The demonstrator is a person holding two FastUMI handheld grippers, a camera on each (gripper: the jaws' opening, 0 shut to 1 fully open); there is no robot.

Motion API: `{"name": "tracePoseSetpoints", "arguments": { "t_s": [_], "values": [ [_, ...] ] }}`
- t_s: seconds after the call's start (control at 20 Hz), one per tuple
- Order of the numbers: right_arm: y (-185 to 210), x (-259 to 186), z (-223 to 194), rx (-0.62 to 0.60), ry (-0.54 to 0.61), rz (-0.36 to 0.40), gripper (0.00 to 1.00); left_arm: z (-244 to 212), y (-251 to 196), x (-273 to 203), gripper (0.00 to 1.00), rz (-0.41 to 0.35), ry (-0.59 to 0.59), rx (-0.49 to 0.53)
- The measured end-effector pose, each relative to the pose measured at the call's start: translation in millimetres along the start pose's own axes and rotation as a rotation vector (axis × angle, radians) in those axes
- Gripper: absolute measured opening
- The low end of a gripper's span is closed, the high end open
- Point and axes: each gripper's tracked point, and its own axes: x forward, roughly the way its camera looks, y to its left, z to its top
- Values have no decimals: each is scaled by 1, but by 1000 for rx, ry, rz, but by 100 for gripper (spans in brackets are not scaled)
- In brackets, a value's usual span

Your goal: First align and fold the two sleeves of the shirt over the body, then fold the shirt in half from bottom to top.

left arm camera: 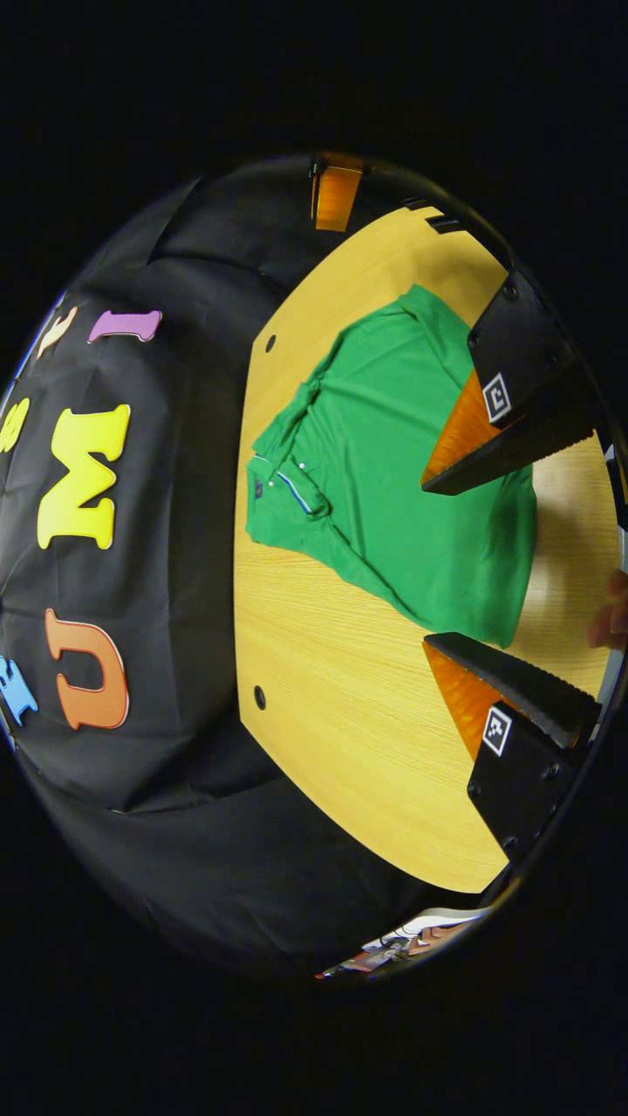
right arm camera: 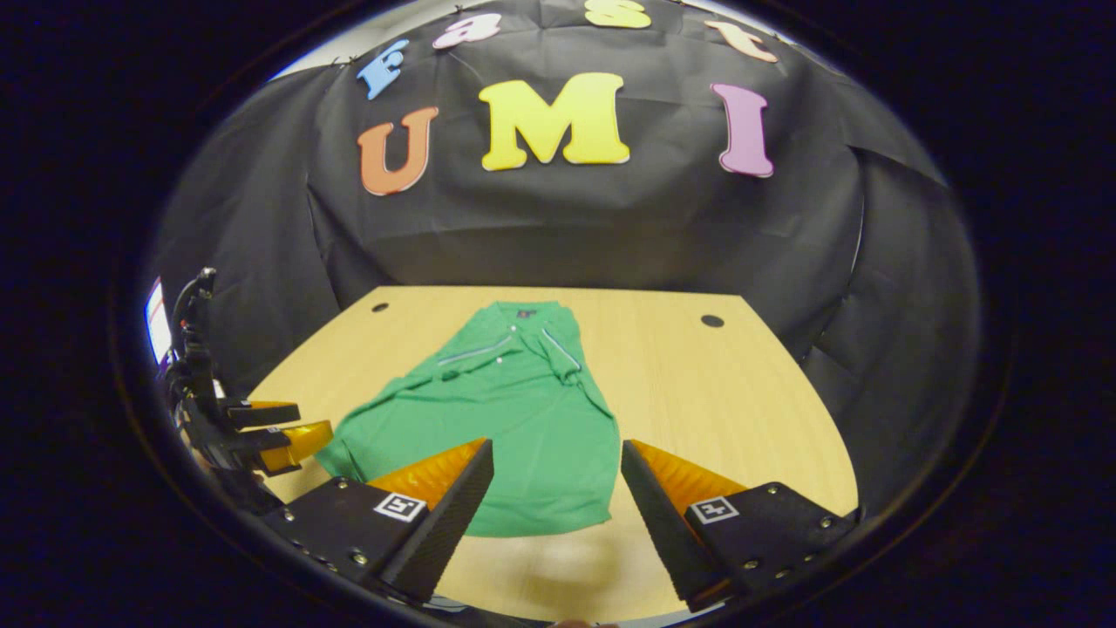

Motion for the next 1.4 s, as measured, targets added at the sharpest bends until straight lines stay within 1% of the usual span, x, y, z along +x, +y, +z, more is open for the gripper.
{"name": "tracePoseSetpoints", "arguments": {
  "t_s": [0.15,0.25,0.3,0.35,0.45,0.55,0.65,0.7,0.75,0.8,0.85,0.9,0.95,1.0,1.05,1.1,1.25,1.4],
  "values": [
    [-5,25,-45,2,105,-28,94,-30,12,13,100,36,68,26],
    [-9,38,-66,-2,158,-41,94,-46,17,23,100,50,111,22],
    [-11,34,-73,-7,179,-49,94,-50,19,27,100,53,126,15],
    [-14,50,-81,-9,199,-59,94,-51,19,29,100,54,132,7],
    [-20,64,-93,0,243,-74,94,-52,22,32,100,55,142,-1],
    [-19,75,-99,25,277,-73,94,-54,21,37,100,51,155,-3],
    [-15,82,-107,42,311,-53,94,-53,21,39,100,45,149,-13],
    [-14,83,-118,33,355,-54,94,-52,20,40,100,42,153,-23],
    [-12,85,-111,3,337,-50,98,-54,20,41,100,42,159,-34],
    [-8,83,-114,-23,365,-43,97,-55,20,42,100,42,169,-41],
    [-5,83,-112,-18,360,-38,85,-55,17,44,100,32,171,-44],
    [0,86,-112,-1,357,-28,81,-53,9,45,99,5,171,-28],
    [-2,88,-110,35,353,-33,56,-53,4,52,68,-17,183,-29],
    [-1,88,-108,85,332,-39,30,-50,5,47,37,1,184,-36],
    [-2,89,-107,118,327,-40,8,-49,4,49,7,11,183,-35],
    [-1,90,-108,126,328,-34,8,-49,5,48,5,18,180,-36],
    [-1,88,-107,95,328,-39,8,-48,4,49,5,22,183,-44],
    [1,83,-105,74,317,-44,7,-49,2,44,4,24,189,-22]
  ]
}}
